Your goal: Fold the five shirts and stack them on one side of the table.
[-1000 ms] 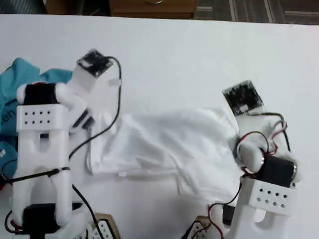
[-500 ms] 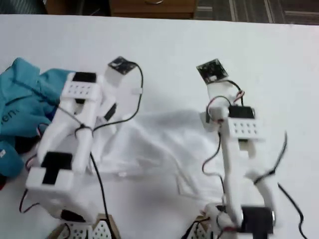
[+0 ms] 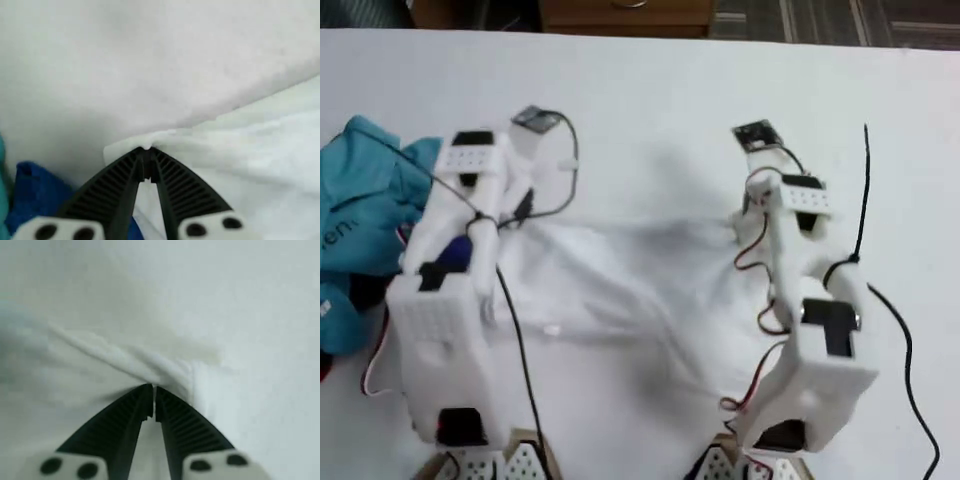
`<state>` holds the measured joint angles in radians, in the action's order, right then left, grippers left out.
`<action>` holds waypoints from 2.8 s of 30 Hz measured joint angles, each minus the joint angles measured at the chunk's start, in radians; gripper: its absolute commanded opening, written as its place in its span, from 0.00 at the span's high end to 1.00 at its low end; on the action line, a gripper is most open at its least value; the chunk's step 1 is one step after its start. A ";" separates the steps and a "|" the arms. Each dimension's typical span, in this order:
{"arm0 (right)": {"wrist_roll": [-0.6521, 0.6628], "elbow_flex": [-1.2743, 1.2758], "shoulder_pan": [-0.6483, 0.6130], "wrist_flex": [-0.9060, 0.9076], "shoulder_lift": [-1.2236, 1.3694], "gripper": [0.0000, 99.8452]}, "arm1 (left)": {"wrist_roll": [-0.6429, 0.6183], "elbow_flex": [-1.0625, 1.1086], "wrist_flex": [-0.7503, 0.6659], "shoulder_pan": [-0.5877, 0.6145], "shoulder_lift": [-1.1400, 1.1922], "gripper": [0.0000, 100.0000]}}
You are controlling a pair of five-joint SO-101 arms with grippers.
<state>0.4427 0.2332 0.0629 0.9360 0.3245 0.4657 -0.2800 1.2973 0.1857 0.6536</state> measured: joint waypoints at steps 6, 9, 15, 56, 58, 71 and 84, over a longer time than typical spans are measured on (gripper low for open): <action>0.000 -0.195 0.003 0.044 0.141 0.98 | -0.005 -0.331 0.150 0.008 0.192 0.97; 0.000 -0.301 0.002 0.098 0.189 0.98 | -0.005 -0.506 0.245 0.005 0.278 0.97; 0.000 -0.470 0.005 0.238 0.196 0.98 | -0.005 -0.825 0.446 -0.032 0.362 0.97; -0.012 0.178 -0.311 0.439 -0.566 0.98 | 0.057 0.984 -0.270 -0.031 -0.710 0.97; -0.012 0.338 -0.368 0.344 -0.592 0.98 | 0.078 0.984 -0.285 0.008 -0.710 0.97; -0.012 0.585 -0.497 0.230 -0.618 0.83 | 0.095 0.990 -0.253 0.002 -0.723 0.97; 0.044 0.717 -0.445 0.242 -0.629 0.82 | 0.017 0.959 -0.232 -0.038 -0.726 0.97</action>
<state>0.4872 0.9498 -0.3821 1.1784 -0.3046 0.4826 0.6790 1.0656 0.1473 -0.0721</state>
